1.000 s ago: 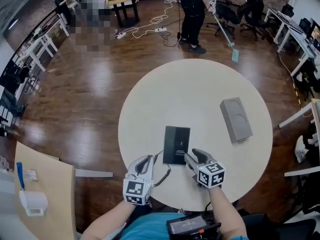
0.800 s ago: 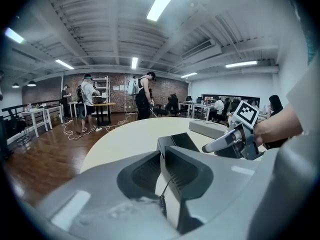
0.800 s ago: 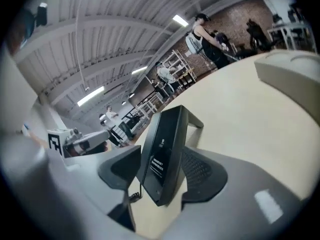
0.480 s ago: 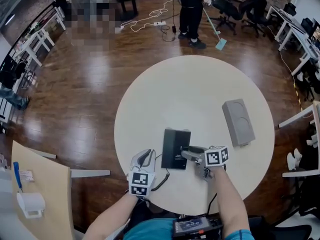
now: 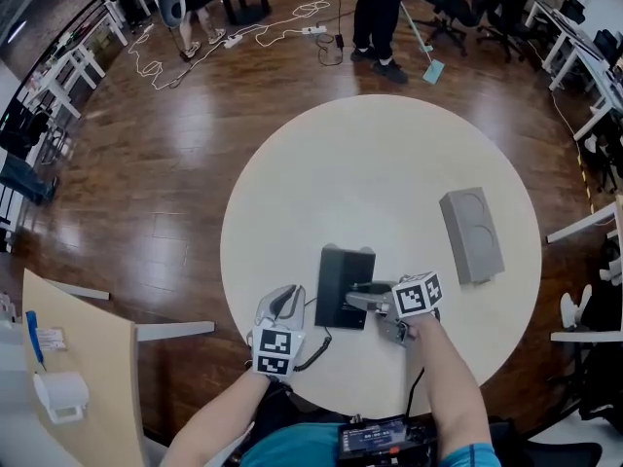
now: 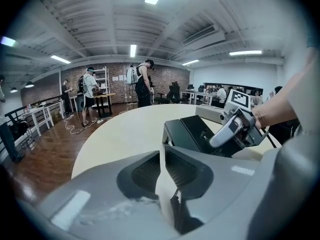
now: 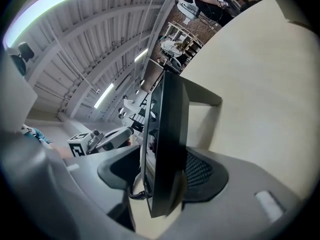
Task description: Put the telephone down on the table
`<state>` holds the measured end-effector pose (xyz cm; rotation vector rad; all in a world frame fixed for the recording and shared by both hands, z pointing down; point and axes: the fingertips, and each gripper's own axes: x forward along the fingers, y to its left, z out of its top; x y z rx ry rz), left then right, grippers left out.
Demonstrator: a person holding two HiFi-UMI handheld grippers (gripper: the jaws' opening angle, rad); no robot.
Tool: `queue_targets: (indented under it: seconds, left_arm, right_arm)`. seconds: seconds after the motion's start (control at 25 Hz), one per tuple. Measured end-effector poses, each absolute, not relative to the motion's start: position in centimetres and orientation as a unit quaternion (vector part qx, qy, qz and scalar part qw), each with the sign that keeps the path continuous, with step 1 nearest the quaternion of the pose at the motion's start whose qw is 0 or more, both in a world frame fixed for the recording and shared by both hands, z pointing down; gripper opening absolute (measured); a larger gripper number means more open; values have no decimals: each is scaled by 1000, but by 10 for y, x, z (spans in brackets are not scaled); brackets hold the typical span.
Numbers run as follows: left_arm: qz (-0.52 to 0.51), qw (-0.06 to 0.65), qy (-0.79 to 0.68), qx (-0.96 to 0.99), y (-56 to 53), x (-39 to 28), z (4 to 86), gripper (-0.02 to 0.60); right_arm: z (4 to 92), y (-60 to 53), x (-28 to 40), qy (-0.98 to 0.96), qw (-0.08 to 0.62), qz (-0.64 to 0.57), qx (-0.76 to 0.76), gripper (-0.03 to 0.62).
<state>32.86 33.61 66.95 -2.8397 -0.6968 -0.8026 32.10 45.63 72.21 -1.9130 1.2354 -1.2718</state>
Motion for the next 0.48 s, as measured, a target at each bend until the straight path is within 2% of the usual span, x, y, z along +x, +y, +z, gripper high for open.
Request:
queue_targets:
  seconds: [0.12,0.24,0.48]
  left_arm:
    - [-270,53,-232,-933,334,325,675,44]
    - [-278,57,-233,-930,333,320,678,43]
    - [-280,41,-234,-930,331,317,672,41]
  right_arm:
    - [730,454,318,454,242,-491,-703,213]
    - [732,454,316,460,245,-497,-694,208]
    - [724,463,310,473,302,-477,-677,164]
